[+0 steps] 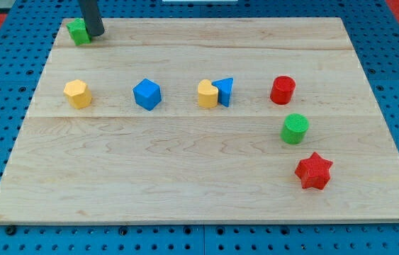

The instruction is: Place the yellow hexagon diagonal to the yellow heart

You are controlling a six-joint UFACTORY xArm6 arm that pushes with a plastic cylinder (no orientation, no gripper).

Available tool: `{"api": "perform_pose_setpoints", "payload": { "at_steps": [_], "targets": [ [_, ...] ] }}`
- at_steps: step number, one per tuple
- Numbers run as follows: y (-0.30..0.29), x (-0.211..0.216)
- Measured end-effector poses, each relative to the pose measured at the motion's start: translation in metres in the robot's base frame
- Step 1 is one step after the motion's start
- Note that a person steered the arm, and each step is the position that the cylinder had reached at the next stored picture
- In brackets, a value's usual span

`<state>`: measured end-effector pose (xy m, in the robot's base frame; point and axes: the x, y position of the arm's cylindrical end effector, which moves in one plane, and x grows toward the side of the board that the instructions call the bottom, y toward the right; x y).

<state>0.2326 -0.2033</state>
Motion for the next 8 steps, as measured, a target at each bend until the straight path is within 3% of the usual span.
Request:
{"api": "perform_pose_setpoints", "payload": {
  "at_steps": [1,2,5,6,8],
  "targets": [
    [0.025,0.004],
    [0.039,0.055],
    [-0.057,0.185],
    [-0.002,0.195],
    [0.015,0.11]
  ]
}}
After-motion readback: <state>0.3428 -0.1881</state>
